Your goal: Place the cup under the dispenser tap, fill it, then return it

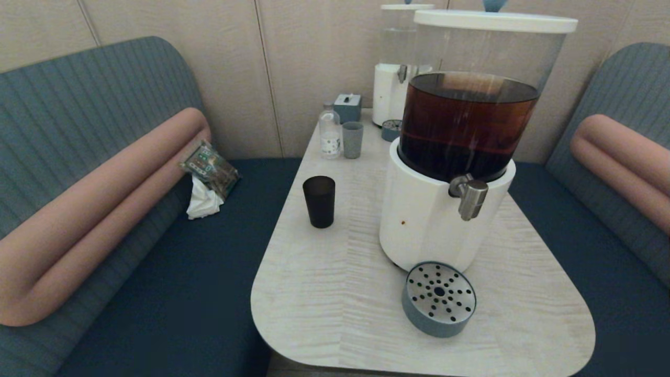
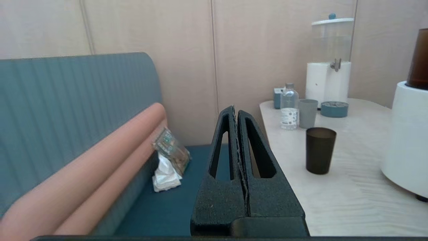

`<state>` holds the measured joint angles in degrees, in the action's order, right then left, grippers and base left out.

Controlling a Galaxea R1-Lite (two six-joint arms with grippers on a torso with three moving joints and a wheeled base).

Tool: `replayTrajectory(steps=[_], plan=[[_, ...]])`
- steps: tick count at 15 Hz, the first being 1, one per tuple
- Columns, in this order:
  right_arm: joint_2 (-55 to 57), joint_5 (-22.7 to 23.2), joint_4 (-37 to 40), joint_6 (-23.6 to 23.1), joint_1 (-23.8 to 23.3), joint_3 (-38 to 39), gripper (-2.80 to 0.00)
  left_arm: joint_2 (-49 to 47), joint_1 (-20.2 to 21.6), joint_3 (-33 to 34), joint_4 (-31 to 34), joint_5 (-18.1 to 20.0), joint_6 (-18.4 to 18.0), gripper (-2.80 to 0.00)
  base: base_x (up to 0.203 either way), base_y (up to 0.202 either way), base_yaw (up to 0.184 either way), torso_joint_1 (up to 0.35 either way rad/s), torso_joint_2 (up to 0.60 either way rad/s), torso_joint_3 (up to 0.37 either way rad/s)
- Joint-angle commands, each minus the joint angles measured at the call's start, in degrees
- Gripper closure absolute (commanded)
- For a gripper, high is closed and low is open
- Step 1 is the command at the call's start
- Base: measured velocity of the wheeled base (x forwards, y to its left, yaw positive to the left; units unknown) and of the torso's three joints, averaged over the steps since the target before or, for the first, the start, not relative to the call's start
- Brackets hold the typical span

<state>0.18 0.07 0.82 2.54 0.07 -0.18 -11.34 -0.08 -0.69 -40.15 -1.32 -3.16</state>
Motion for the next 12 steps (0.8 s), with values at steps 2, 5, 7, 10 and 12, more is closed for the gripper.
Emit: replayTrajectory(steps=[2,5,7,10,12], plan=[[0.0,0.0,0.0,0.0,0.0,0.0,0.00,2.0,0.4,0.7,1.5,0.6,0.0,0.00,0.000,0.000,0.000,0.000,0.00,0.000],[0.0,0.0,0.0,0.0,0.0,0.0,0.00,10.2,0.4,0.7,9.8,3.3,0.2,0.00,0.000,0.000,0.000,0.000,0.00,0.000],[0.0,0.0,0.0,0.0,0.0,0.0,0.00,11.4,0.4,0.8,13.5,4.2,1.5,0.00,0.000,0.000,0.000,0.000,0.00,0.000],[0.0,0.0,0.0,0.0,0.0,0.0,0.00,11.4,0.4,0.8,22.1,4.1,1.5,0.00,0.000,0.000,0.000,0.000,0.00,0.000],[0.0,0.0,0.0,0.0,0.0,0.0,0.00,11.4,0.4,0.8,29.2,3.9,1.5,0.00,0.000,0.000,0.000,0.000,0.00,0.000]])
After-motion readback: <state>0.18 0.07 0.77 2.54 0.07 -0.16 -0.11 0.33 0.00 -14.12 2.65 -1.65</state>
